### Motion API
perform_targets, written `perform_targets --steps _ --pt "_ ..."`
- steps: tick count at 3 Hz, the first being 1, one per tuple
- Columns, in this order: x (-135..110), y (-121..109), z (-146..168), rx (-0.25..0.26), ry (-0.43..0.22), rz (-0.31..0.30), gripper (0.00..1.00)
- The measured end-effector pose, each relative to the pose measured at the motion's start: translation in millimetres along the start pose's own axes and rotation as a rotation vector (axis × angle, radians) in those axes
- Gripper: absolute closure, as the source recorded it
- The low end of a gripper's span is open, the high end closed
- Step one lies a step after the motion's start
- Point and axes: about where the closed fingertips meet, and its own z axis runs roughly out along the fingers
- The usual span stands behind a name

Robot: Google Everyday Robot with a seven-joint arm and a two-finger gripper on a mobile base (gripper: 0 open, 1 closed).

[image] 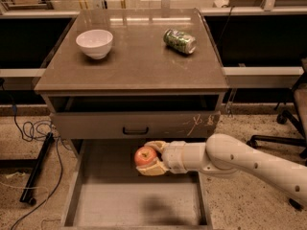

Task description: Pick apple from middle drawer and place on counter

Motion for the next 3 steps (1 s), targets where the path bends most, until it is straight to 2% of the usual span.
perform_targets --steps 1,2,3 --pt "-41.9 -0.3 -28.7 0.03 0.019 -0.069 1.0" --pt "-42.1 -0.3 -28.9 0.03 0.019 -0.069 1.0" --pt "-75.3 -6.1 -50.0 0.059 -0.008 -0.112 1.0"
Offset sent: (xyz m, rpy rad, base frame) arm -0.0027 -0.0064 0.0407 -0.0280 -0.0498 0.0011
